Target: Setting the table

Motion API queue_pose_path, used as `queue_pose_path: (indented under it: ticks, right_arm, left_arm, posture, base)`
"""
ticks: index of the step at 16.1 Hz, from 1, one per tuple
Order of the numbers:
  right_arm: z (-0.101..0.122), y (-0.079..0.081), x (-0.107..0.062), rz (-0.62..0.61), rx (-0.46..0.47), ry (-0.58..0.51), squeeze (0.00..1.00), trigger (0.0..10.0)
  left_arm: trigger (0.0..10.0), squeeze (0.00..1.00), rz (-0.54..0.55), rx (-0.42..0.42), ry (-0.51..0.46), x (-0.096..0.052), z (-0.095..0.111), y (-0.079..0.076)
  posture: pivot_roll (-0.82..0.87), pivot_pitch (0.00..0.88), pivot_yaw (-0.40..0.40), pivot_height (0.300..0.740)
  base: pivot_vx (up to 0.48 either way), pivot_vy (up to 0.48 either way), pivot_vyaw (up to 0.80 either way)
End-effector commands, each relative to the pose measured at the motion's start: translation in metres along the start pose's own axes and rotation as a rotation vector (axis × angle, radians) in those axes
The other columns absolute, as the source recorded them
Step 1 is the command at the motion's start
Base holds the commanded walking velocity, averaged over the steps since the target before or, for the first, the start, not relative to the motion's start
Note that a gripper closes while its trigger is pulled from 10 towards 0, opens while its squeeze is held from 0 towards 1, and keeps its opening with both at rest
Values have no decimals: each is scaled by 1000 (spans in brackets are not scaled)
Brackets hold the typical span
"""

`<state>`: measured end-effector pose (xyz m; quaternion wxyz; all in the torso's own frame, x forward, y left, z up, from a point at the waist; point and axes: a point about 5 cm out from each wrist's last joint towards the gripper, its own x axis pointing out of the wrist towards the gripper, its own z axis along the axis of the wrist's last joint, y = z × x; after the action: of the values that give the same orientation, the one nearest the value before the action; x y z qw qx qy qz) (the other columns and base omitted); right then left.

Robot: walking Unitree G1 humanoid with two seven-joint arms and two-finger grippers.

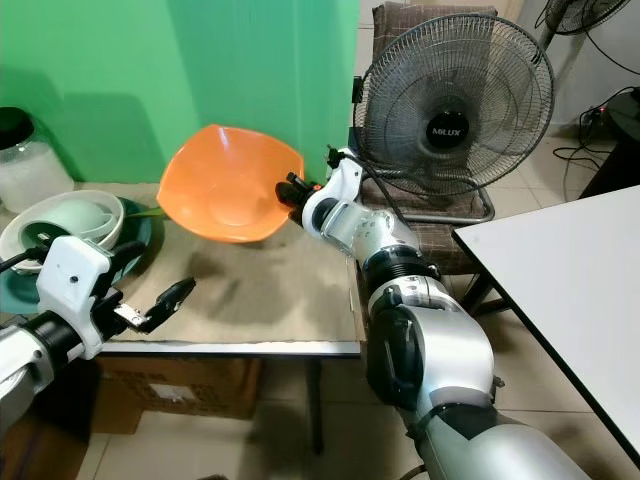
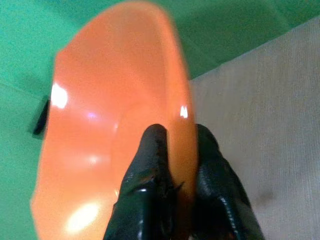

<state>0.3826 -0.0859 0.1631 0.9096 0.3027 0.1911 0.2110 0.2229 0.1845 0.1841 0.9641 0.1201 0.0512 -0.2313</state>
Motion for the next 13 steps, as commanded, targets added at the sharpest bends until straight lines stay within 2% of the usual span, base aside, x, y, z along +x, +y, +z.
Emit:
queue_pose_path:
  ticks: [1, 2, 5, 7, 9, 11, 12, 13]
  right_arm:
    - [10, 2, -15, -20, -150, -39, 0, 10000]
    - [2, 4, -32, -42, -289, -54, 0, 10000]
    - [5, 5, -31, -43, -287, -63, 0, 10000]
    - [8, 12, -46, -31, -305, -140, 0, 10000]
    - [19, 16, -77, -58, -382, -321, 0, 10000]
    - [21, 16, -88, -77, -422, -367, 0, 10000]
    - [19, 13, -110, -115, -485, -438, 0, 10000]
    - [16, 12, -128, -145, -510, -490, 0, 10000]
  left_arm:
    - [10000, 631, 29, 15, -24, 0, 8, 1]
    - [10000, 631, 33, 7, -50, 3, 13, -2]
    - [10000, 627, 24, 3, -48, 2, 12, -4]
    - [10000, 627, 36, 0, -58, 4, 14, -4]
    - [10000, 631, 71, -6, -84, 11, 17, -7]
    - [10000, 631, 81, -9, -95, 15, 19, -10]
    - [10000, 592, 94, -19, -110, 24, 20, -18]
    - [10000, 537, 126, -30, -119, 31, 20, -22]
  posture:
    - [-28, 0, 32, 740]
    - [-26, 0, 29, 740]
    - [-26, 0, 28, 740]
    - [-24, 0, 21, 740]
    - [-34, 0, 18, 740]
    - [-39, 0, 20, 740]
    - [-62, 0, 34, 740]
    - [-70, 0, 39, 740]
  base:
    - [0, 0, 0]
    - [0, 0, 0]
    - [0, 0, 0]
    - [0, 0, 0]
    - [0, 0, -603]
    - [0, 0, -800]
    - [0, 0, -800]
    - [0, 0, -800]
